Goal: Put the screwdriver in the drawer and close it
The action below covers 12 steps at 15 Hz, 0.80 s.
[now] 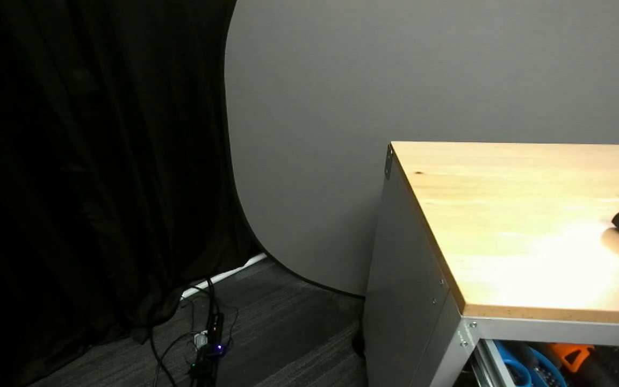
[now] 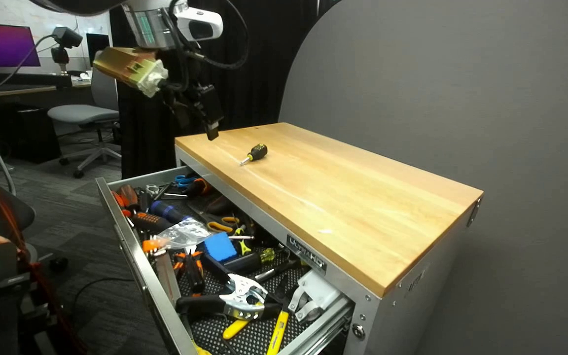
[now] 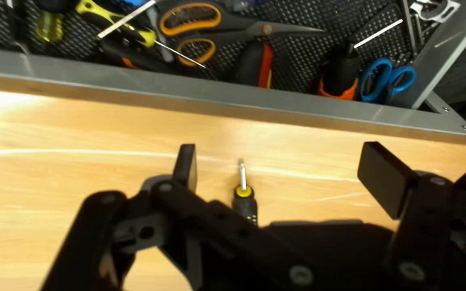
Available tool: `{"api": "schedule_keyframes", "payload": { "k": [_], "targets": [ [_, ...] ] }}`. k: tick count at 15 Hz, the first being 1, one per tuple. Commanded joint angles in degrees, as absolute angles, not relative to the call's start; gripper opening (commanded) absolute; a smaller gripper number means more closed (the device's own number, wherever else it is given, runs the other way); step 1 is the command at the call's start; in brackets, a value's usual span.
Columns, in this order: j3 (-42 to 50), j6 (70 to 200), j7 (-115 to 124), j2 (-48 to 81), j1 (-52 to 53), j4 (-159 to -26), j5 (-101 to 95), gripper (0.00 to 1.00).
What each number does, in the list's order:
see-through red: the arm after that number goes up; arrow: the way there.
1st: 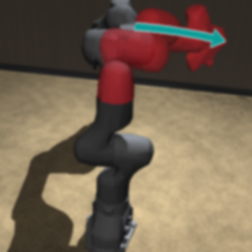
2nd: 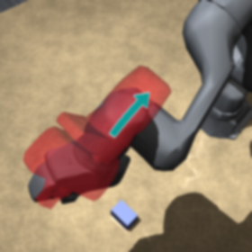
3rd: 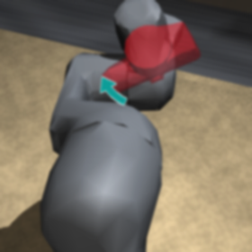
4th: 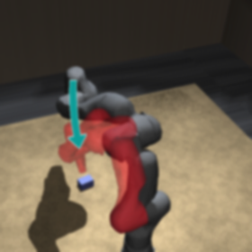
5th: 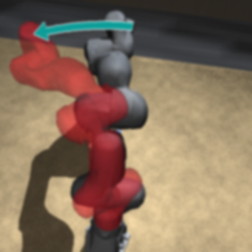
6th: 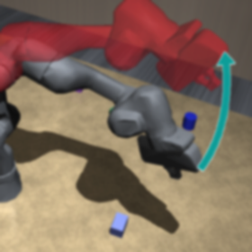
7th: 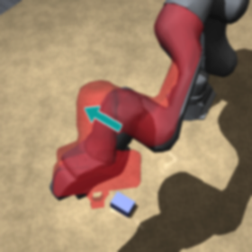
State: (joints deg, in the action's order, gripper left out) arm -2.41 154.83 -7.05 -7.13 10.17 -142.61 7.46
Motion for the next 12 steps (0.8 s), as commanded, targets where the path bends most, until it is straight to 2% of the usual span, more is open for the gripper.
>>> {"api": "schedule_keyframes", "payload": {
  "k": [1, 6, 12],
  "targets": [
    [-4.41, 157.16, -13.09, 3.98, 11.16, -131.89, 10.67, 1.00],
    [-5.79, 154.68, -10.82, 14.56, 9.49, -119.41, 1.82, 1.00],
    [-6.18, 153.70, -11.67, 22.71, 8.37, -110.52, -2.80, 1.00]
  ]
}}
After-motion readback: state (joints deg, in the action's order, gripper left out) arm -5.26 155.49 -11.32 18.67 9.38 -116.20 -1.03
